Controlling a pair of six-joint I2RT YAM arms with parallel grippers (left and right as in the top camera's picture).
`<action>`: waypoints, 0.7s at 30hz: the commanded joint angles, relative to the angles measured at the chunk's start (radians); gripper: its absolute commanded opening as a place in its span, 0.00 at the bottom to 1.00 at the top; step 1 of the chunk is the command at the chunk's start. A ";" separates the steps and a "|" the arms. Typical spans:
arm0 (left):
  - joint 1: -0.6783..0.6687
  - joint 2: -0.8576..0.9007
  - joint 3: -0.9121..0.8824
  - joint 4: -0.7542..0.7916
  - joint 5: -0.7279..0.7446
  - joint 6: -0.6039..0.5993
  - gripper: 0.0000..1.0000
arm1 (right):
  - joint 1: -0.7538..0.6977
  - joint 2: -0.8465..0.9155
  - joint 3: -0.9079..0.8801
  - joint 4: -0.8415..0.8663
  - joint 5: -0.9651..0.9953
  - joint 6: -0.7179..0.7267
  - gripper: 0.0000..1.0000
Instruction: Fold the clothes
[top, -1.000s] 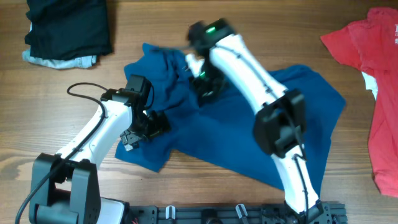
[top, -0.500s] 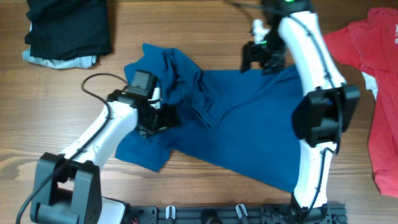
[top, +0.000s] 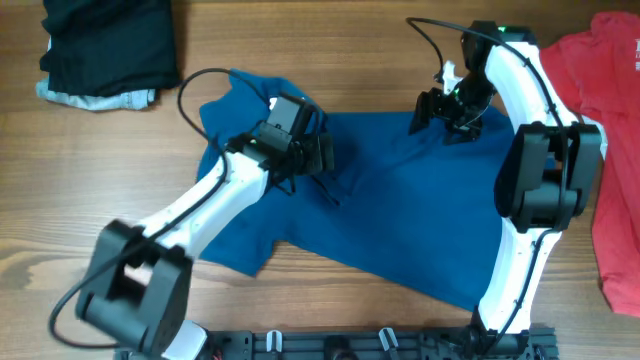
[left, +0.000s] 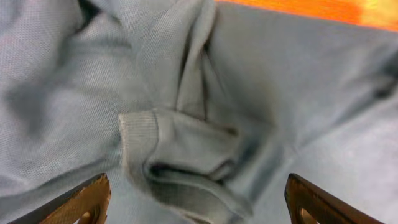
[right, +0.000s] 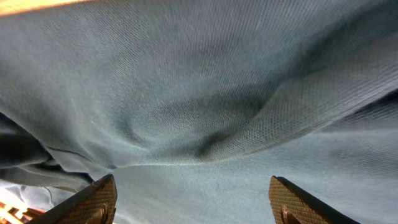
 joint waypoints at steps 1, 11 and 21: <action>0.008 0.080 0.011 0.051 -0.015 0.013 0.87 | 0.003 -0.022 -0.019 0.005 -0.032 0.004 0.77; 0.075 0.098 0.011 0.042 -0.035 0.015 0.09 | 0.004 -0.022 -0.028 0.005 -0.032 0.003 0.78; 0.218 0.074 0.011 -0.137 -0.116 0.003 0.04 | 0.004 -0.022 -0.030 0.009 -0.032 0.002 0.78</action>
